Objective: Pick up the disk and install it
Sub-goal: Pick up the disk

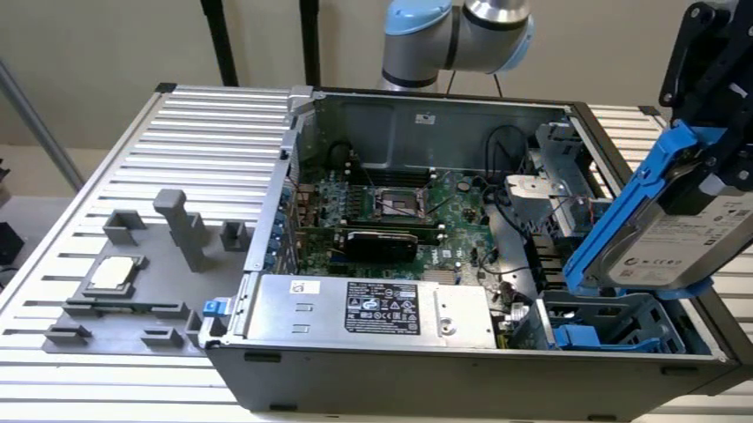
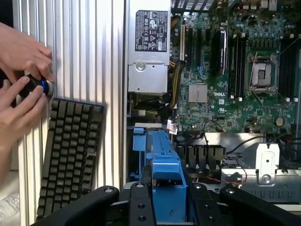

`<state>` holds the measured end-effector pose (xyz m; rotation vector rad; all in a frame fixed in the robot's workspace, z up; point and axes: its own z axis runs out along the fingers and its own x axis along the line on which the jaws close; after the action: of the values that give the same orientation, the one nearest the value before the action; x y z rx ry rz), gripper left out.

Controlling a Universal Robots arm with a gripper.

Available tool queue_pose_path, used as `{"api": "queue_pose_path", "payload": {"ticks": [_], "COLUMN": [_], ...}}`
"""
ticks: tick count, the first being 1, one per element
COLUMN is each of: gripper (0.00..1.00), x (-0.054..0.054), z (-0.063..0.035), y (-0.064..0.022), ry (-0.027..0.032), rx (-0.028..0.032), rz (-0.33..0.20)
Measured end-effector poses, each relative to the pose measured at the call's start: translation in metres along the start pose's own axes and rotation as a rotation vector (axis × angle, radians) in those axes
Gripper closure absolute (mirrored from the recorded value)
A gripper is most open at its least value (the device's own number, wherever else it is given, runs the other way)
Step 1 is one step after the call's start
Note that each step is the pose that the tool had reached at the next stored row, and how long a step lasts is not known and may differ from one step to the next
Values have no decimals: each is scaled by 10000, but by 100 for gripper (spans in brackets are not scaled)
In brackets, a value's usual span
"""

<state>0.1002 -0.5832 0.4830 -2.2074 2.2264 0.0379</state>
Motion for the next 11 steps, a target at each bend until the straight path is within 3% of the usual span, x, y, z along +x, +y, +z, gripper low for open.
{"api": "queue_pose_path", "payload": {"ticks": [11], "gripper": [100], "x": [1], "z": [0], "y": [0], "ry": [1], "rx": [0], "rz": [-1]}}
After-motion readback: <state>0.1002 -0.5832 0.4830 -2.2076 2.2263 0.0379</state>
